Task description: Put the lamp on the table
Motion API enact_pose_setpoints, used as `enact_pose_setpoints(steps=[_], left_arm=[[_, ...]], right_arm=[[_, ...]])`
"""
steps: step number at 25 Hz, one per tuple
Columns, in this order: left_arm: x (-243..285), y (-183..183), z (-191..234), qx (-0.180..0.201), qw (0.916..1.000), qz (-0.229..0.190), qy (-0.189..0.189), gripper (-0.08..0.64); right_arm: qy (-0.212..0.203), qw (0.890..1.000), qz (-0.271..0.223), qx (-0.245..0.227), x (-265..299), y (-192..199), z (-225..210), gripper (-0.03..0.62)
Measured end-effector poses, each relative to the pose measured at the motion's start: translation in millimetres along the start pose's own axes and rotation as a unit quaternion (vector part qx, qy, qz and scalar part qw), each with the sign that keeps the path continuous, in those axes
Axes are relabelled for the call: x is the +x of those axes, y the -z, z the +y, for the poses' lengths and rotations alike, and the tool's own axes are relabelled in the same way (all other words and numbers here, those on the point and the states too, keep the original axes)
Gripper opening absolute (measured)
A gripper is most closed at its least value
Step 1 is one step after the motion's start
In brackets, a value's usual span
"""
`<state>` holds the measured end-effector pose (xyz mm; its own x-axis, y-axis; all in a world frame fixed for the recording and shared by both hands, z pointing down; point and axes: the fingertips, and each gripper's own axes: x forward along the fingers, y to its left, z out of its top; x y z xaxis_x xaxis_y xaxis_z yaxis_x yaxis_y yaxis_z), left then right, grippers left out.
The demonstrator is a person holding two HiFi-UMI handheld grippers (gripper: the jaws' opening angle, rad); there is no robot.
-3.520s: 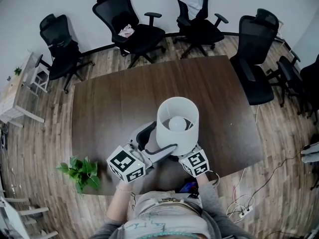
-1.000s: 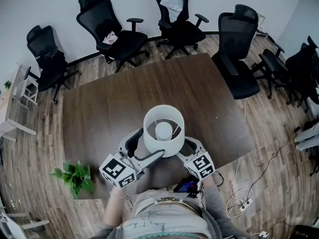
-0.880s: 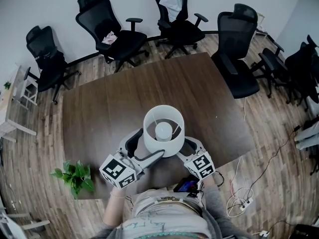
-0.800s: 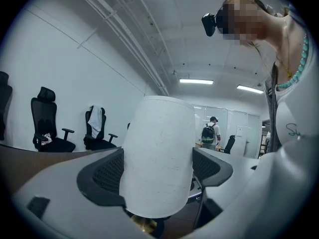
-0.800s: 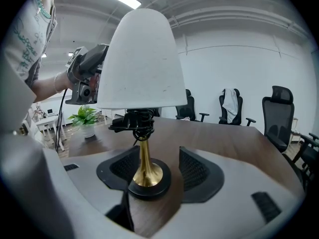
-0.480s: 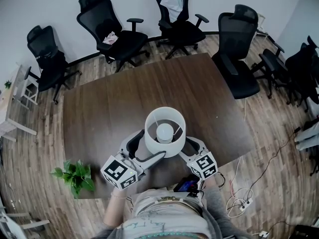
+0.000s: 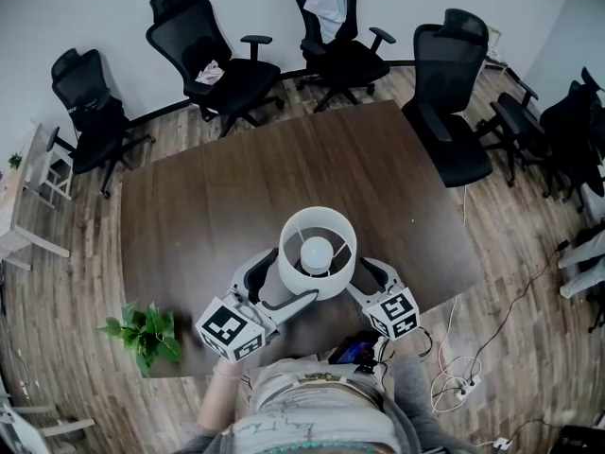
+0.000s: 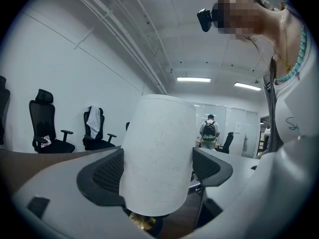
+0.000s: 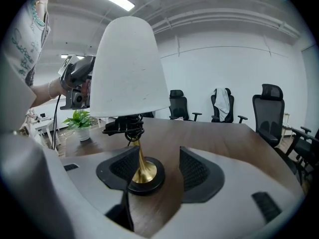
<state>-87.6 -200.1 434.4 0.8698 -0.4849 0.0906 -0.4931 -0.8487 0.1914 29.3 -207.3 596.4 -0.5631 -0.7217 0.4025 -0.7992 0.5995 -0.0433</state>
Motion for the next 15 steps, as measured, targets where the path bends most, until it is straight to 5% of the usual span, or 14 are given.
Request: enact_pose_setpoints(steps=[15], left_arm=[[-2.2,1.4,-1.9,0.004,1.0000,-0.002,0.007,0.428]], right_arm=[[0.029,1.000,-0.003,0.006,-9.4,-1.6,-2.7,0.244]])
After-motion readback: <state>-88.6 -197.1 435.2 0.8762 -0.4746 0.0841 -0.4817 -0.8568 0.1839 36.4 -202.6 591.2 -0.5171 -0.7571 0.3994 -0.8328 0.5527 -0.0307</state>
